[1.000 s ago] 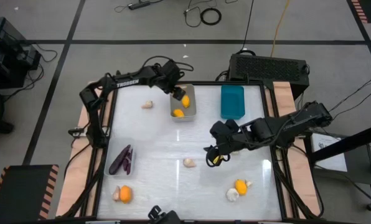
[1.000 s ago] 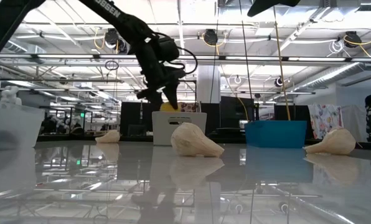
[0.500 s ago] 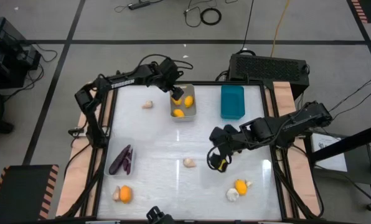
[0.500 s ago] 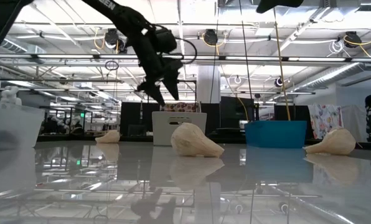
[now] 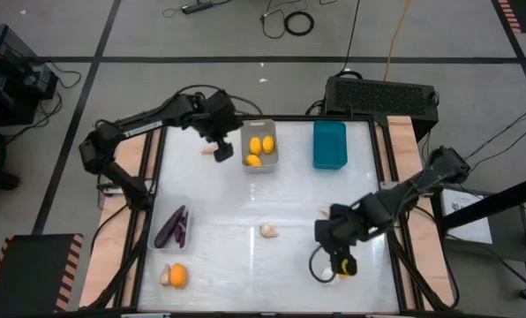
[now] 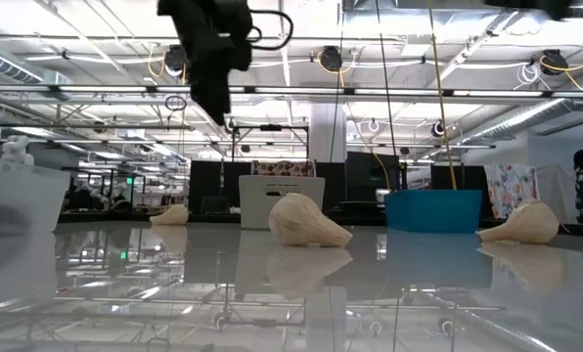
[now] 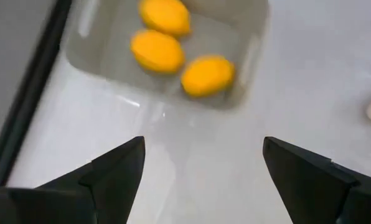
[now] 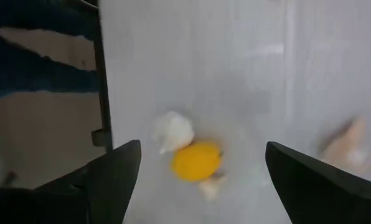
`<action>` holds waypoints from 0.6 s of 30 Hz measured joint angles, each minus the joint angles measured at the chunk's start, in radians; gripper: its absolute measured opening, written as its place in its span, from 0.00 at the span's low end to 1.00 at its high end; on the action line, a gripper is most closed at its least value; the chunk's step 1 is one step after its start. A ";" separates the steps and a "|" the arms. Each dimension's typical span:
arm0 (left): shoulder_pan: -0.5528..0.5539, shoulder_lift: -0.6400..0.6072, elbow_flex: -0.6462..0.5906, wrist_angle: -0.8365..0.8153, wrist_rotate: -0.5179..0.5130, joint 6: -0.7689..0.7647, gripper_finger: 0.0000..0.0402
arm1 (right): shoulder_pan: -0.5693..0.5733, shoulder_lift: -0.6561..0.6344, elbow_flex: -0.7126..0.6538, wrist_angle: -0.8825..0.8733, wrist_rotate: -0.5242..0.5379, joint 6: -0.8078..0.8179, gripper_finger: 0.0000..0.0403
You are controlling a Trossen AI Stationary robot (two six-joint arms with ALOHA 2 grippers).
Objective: Sort produce into baskets
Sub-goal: Put the yellow lemon into the gray bin
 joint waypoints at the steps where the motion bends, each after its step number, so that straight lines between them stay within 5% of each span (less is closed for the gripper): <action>1: -0.012 -0.017 -0.019 0.000 0.000 -0.003 0.82 | 0.013 0.000 -0.015 0.001 -0.001 0.072 0.83; 7: -0.069 -0.119 -0.178 0.109 -0.002 -0.055 0.82 | 0.069 0.000 -0.123 0.049 -0.090 0.329 0.83; 14: -0.106 -0.149 -0.300 0.170 -0.004 -0.085 0.82 | 0.166 0.000 -0.259 0.242 -0.084 0.021 0.83; 18: -0.114 -0.149 -0.322 0.172 -0.008 -0.110 0.82 | 0.191 0.000 -0.329 0.271 -0.012 -0.015 0.83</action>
